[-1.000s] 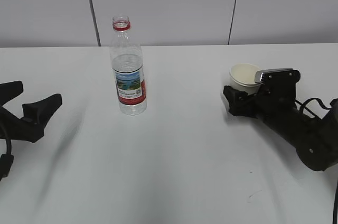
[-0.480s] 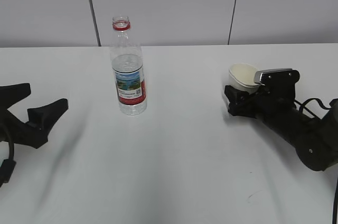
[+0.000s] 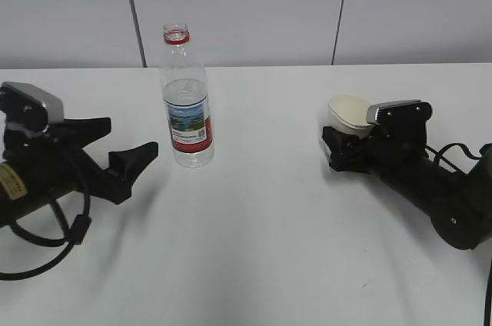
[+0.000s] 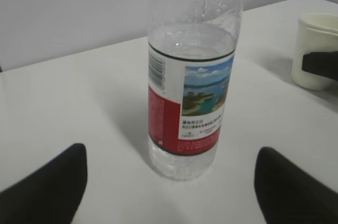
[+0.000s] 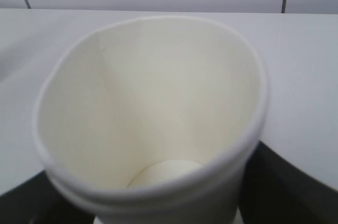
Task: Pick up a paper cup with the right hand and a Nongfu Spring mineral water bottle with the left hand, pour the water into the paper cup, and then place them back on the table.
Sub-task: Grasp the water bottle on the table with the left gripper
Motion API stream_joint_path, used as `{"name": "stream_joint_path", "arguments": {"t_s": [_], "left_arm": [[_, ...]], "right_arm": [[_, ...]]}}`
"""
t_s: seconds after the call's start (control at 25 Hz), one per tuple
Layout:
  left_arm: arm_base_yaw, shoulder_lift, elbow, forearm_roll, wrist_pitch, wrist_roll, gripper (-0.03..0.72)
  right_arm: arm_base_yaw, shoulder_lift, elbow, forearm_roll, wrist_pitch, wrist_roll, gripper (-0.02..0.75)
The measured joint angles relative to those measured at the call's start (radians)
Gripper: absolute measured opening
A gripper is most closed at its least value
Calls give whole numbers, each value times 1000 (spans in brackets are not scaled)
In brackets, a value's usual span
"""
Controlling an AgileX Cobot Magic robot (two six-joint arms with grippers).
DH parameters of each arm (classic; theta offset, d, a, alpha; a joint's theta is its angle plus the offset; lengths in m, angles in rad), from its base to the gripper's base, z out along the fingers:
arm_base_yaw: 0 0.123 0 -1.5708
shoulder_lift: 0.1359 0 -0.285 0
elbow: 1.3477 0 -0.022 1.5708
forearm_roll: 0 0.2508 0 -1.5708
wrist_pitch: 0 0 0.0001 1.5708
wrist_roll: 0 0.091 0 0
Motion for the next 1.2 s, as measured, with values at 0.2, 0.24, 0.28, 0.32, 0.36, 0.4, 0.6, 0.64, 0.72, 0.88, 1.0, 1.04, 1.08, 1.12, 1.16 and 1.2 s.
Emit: {"name": "stream_joint_path", "arguments": {"t_s": [0.2, 0.24, 0.28, 0.32, 0.36, 0.4, 0.6, 0.64, 0.72, 0.88, 1.0, 1.04, 1.08, 1.12, 1.16, 1.2], "left_arm": [[-64, 106, -122, -45, 0, 0, 589], [-74, 127, -144, -52, 0, 0, 589], [-80, 148, -162, -59, 0, 0, 589], [-86, 163, -183, -66, 0, 0, 589], [-92, 181, -203, -71, 0, 0, 589], [-98, 198, -223, -75, 0, 0, 589], [-120, 262, -311, -103, 1, -5, 589], [-124, 271, -329, -103, 0, -14, 589], [-130, 290, -362, -107, 1, -33, 589], [-143, 322, -424, -108, 0, -62, 589], [-150, 337, -453, -108, 0, -69, 585], [-149, 339, -457, -107, 0, -70, 581], [-149, 340, -461, -105, 0, -70, 572], [-149, 340, -461, -106, 0, -70, 561], [-149, 340, -461, -106, 0, -70, 543], [-149, 341, -461, -106, 0, -70, 518]], "right_arm": [[0, 0, 0, -4, -2, 0, 518], [0, 0, 0, -4, -2, 0, 518], [0, 0, 0, -4, -2, 0, 518], [0, 0, 0, -4, -2, 0, 518], [0, 0, 0, -4, -2, 0, 518], [0, 0, 0, -4, -2, 0, 518], [0, 0, 0, -4, -2, 0, 518], [0, 0, 0, -4, -2, 0, 518], [0, 0, 0, -4, -2, 0, 518], [0, 0, 0, -4, -2, 0, 518], [0, 0, 0, -4, -2, 0, 518], [0, 0, 0, -4, -2, 0, 517], [0, 0, 0, -4, -2, 0, 517], [0, 0, 0, -4, -2, 0, 517], [0, 0, 0, -4, -2, 0, 517], [0, 0, 0, -4, -2, 0, 517]]}}
